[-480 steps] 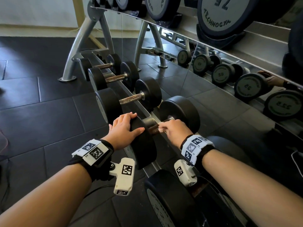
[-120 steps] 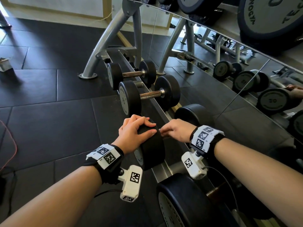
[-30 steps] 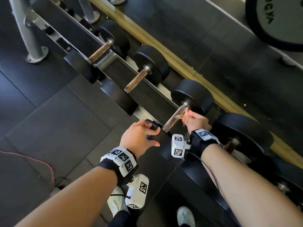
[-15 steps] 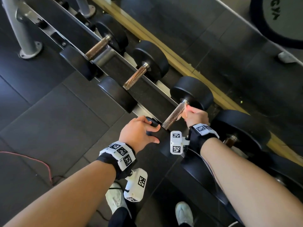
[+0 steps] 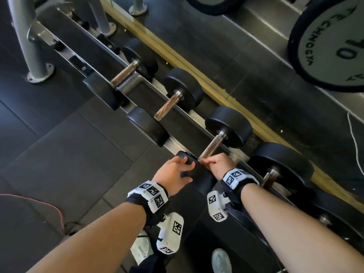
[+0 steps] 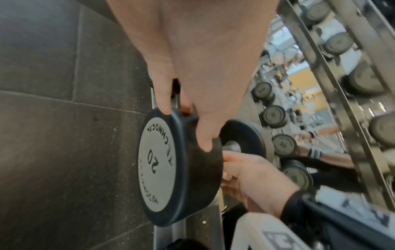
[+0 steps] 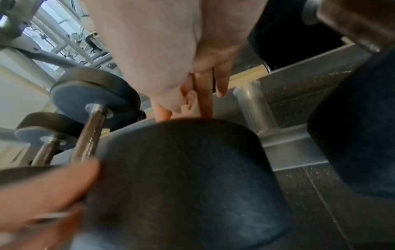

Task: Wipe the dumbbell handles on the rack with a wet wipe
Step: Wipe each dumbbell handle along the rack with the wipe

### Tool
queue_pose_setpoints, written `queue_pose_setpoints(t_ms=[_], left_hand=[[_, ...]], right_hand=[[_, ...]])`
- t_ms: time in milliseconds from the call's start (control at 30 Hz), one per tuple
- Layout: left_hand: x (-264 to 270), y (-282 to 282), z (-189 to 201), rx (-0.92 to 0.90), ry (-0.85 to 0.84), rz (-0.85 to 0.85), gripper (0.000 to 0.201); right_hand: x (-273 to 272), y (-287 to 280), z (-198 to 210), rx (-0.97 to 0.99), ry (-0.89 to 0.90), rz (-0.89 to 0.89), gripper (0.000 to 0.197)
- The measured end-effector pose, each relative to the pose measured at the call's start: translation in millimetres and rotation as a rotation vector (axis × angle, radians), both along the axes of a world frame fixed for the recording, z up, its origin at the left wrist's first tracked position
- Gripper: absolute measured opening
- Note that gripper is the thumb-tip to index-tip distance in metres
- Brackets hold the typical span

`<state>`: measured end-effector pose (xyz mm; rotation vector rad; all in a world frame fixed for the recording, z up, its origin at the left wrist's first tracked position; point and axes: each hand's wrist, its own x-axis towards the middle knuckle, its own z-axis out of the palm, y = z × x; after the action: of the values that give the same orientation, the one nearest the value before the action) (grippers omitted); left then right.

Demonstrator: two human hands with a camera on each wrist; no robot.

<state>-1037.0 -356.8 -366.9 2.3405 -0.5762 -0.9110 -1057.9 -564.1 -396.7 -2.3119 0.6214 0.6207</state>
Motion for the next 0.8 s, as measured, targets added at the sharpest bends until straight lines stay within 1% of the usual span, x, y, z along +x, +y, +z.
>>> queue_pose_setpoints(t_ms=[67, 167, 267, 400, 467, 500, 567, 633, 667, 733, 800], left_hand=[[8.6, 9.9, 12.1, -0.057, 0.096, 0.096, 0.035], [29.2, 30.8, 29.3, -0.092, 0.076, 0.259, 0.027], [54.9, 46.4, 45.2, -0.132, 0.039, 0.377, 0.025], [85.4, 61.2, 47.9, -0.17, 0.022, 0.548, 0.025], [95.5, 64.8, 42.2, -0.198, 0.048, 0.651, 0.027], [98.9, 64.9, 40.7, -0.25, 0.099, 0.715, 0.029], [106.3, 61.8, 44.9, -0.419, 0.251, 0.822, 0.037], [115.4, 58.4, 49.8, -0.525, 0.323, 0.843, 0.049], [120.3, 58.0, 52.8, -0.554, 0.318, 0.84, 0.053], [129.8, 58.8, 62.7, -0.564, 0.256, 0.844, 0.059], [138.1, 58.2, 71.3, -0.537, 0.181, 0.822, 0.055]], right_hand=[[9.5, 1.9, 19.0, 0.099, -0.073, -0.131, 0.015], [29.6, 12.4, 51.0, 0.31, -0.192, -0.342, 0.02], [53.5, 26.6, 73.3, 0.45, -0.215, -0.436, 0.021], [84.1, 45.1, 78.5, 0.634, -0.181, -0.556, 0.015], [98.8, 54.1, 76.7, 0.765, -0.129, -0.597, 0.02], [105.4, 58.9, 77.0, 0.812, -0.101, -0.608, 0.023], [120.0, 68.5, 78.4, 0.859, -0.063, -0.598, 0.028], [133.7, 76.0, 81.6, 0.88, -0.041, -0.566, 0.031], [139.6, 78.7, 84.1, 0.885, -0.036, -0.556, 0.03], [150.8, 83.2, 90.1, 0.866, -0.03, -0.555, 0.021], [160.8, 86.4, 95.7, 0.842, -0.029, -0.535, 0.015]])
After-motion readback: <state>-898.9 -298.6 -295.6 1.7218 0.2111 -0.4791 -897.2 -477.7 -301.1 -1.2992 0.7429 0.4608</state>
